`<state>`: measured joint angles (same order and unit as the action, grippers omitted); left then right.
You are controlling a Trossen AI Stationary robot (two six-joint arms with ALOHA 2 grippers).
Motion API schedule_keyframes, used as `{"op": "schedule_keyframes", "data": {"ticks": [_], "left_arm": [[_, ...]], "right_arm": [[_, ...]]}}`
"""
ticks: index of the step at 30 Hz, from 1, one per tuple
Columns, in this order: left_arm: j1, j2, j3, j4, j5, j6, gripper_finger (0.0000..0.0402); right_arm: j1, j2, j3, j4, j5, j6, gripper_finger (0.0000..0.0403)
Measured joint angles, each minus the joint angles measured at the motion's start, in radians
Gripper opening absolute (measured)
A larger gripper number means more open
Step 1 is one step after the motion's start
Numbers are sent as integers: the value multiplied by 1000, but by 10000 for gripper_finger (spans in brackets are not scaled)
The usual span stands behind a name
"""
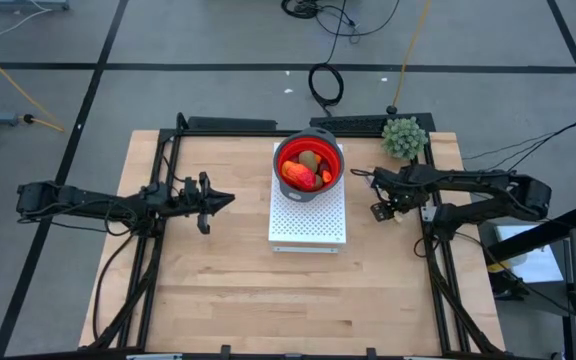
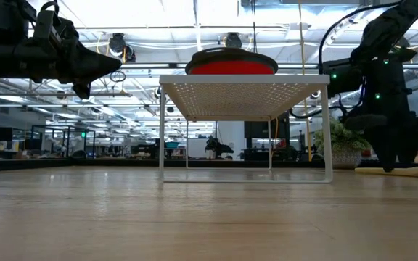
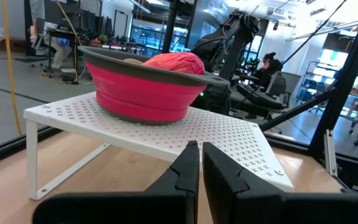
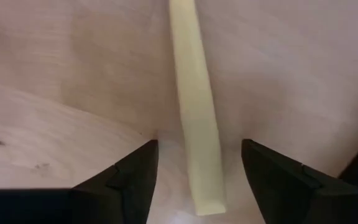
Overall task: Pick & Place Fruit
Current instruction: Put the yellow knife on the shelf
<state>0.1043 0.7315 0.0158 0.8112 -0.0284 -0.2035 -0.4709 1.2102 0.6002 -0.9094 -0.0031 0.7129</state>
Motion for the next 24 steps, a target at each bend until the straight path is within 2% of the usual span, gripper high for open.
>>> {"op": "schedule_keyframes", "data": {"ticks": [7,14,24], "left_arm": [[0,0,0,0,0,1,19],[0,0,0,1,0,-1,19],[0,0,0,5,0,-2,19]], "right_arm": [[1,-3,-64,56,-43,91,199],[1,-14,-68,55,-46,136,165],[1,-13,-69,22,-51,252,76]]}}
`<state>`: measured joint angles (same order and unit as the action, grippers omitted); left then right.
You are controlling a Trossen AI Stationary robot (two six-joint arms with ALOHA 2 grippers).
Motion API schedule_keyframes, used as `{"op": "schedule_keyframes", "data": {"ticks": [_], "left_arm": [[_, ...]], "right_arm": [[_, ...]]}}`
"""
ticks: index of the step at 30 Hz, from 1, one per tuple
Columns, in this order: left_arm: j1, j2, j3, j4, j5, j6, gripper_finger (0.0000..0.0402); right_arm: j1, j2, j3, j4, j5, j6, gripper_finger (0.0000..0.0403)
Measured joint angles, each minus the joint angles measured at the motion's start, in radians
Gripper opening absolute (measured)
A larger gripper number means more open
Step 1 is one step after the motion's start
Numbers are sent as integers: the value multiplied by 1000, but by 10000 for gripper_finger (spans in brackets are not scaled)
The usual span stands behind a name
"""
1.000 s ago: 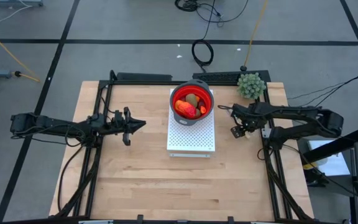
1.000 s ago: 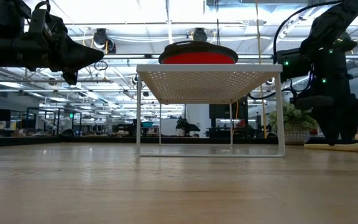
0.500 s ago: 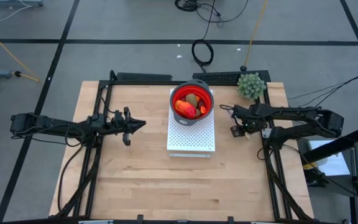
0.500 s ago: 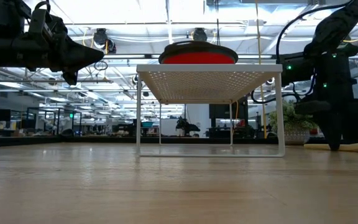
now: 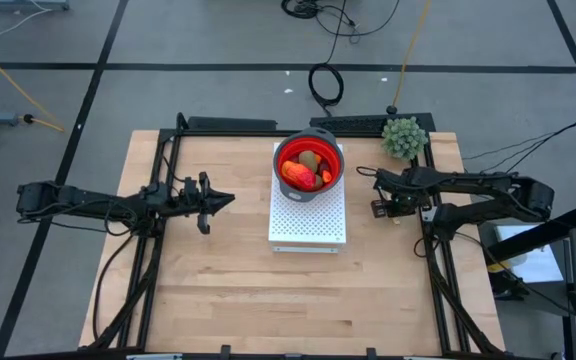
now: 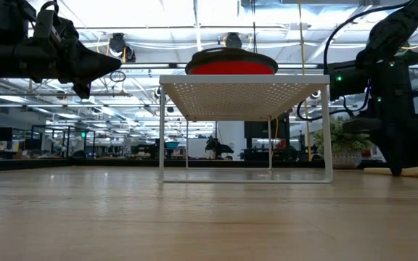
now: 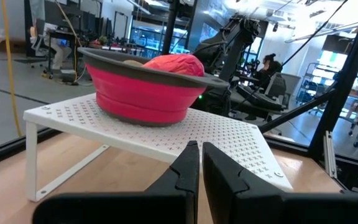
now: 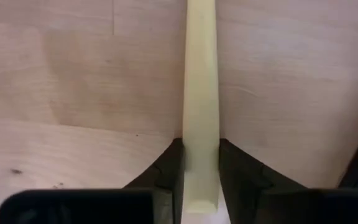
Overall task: Pick & Place Fruit
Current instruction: Put the yellow knife on the shelf
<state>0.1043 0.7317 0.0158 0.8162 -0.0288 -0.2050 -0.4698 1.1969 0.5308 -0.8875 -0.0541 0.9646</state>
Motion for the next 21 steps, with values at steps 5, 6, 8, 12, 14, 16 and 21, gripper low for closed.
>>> {"op": "schedule_keyframes", "data": {"ticks": [5,6,8,12,14,16,21], "left_arm": [[0,0,0,6,0,0,19],[0,0,0,6,0,0,19],[0,0,0,6,0,0,19],[0,0,0,7,0,-1,19],[0,0,0,11,0,-3,19],[0,0,0,12,0,-12,19],[0,0,0,16,0,-14,19]], "right_arm": [[0,0,0,12,-5,43,67],[0,0,0,19,-7,56,67],[0,-8,0,33,-8,73,67],[8,-46,-2,43,-7,102,67],[23,-79,-6,40,-3,124,67],[43,-117,-7,34,-12,154,67],[106,-204,-6,36,-8,217,67]]}}
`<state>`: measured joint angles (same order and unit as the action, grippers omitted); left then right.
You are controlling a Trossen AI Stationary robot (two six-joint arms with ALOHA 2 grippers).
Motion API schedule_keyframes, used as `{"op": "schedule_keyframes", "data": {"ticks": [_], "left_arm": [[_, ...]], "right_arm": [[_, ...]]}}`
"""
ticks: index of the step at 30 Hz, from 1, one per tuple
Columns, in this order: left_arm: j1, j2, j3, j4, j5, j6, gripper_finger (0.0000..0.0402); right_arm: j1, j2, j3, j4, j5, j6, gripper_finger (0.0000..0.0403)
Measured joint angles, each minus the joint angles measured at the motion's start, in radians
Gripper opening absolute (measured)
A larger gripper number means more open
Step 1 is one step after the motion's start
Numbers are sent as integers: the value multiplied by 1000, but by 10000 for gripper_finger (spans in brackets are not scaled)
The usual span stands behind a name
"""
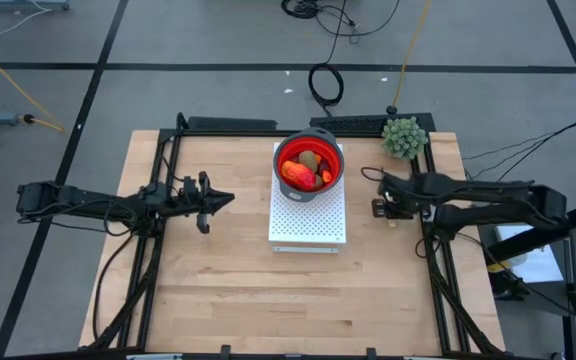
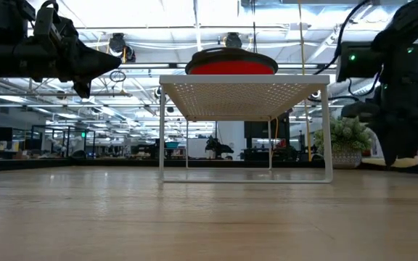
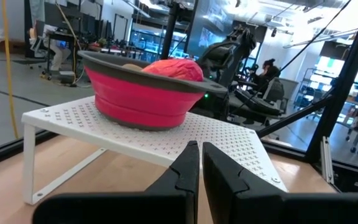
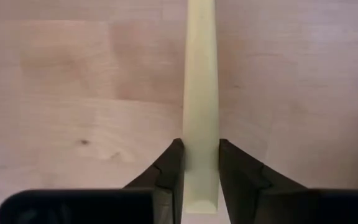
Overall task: Pick & Place Fruit
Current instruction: Put the yellow knife on the shelf
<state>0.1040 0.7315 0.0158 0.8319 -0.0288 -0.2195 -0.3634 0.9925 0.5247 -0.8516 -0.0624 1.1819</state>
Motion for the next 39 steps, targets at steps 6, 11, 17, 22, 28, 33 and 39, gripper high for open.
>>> {"op": "schedule_keyframes", "data": {"ticks": [6,11,17,22,28,33,39], "left_arm": [[0,0,0,40,0,-24,19],[0,0,0,101,0,-79,19],[-5,0,1,133,0,-196,19],[-28,0,1,173,0,-208,19],[-49,0,31,194,-1,-204,19],[-64,0,63,189,0,-180,19],[-89,0,103,188,0,-108,19]], "right_arm": [[87,-83,2,2,20,92,67],[165,-138,3,17,78,140,67],[254,-193,3,65,165,195,67],[321,-218,4,139,249,206,67],[387,-221,5,219,350,216,67],[431,-221,5,288,436,197,67],[463,-221,5,393,505,141,67]]}}
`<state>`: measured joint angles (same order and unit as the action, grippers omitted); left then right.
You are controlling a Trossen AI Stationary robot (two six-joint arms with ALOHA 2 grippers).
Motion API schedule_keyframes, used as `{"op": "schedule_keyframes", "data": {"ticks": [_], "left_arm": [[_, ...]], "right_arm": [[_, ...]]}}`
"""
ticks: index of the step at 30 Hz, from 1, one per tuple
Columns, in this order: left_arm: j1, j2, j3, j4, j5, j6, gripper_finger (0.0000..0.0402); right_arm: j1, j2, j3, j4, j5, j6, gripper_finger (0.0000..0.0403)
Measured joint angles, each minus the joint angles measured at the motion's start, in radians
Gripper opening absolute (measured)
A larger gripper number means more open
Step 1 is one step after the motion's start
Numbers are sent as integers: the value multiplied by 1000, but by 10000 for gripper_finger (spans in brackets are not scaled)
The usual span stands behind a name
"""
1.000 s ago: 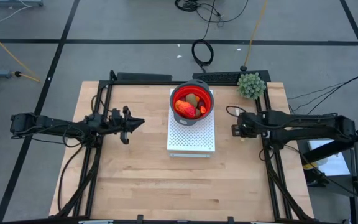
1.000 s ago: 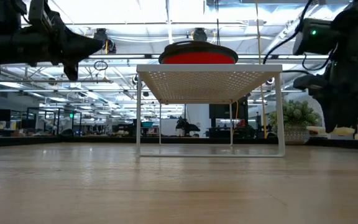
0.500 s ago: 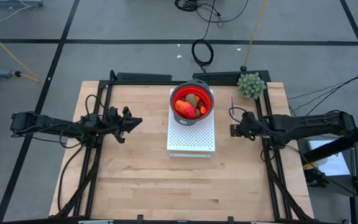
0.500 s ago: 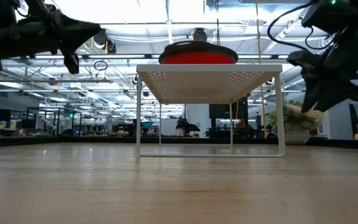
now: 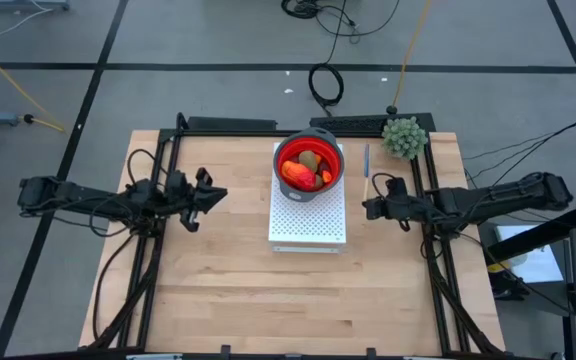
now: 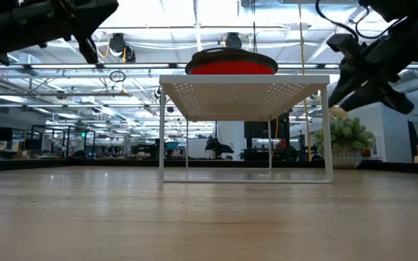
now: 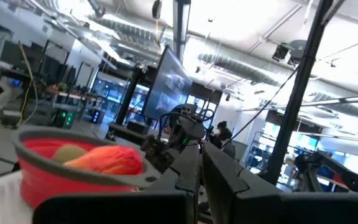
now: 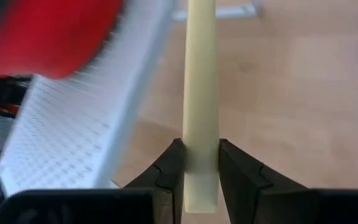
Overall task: Pick & Place Fruit
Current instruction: Put the yellow knife on the shelf
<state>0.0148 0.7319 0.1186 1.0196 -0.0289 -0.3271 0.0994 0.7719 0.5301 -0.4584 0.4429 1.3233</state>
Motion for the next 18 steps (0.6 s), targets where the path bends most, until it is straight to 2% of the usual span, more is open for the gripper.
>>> {"op": "schedule_keyframes", "data": {"ticks": [6,10,14,18], "left_arm": [[-22,0,8,0,-6,11,19],[-49,0,9,1,-59,11,19],[-76,0,38,-18,-101,24,19],[-101,1,126,-119,-123,100,19]], "right_arm": [[22,0,0,139,72,-100,67],[33,0,0,210,112,-161,67],[34,0,35,211,115,-217,67],[34,0,96,200,141,-305,67]]}}
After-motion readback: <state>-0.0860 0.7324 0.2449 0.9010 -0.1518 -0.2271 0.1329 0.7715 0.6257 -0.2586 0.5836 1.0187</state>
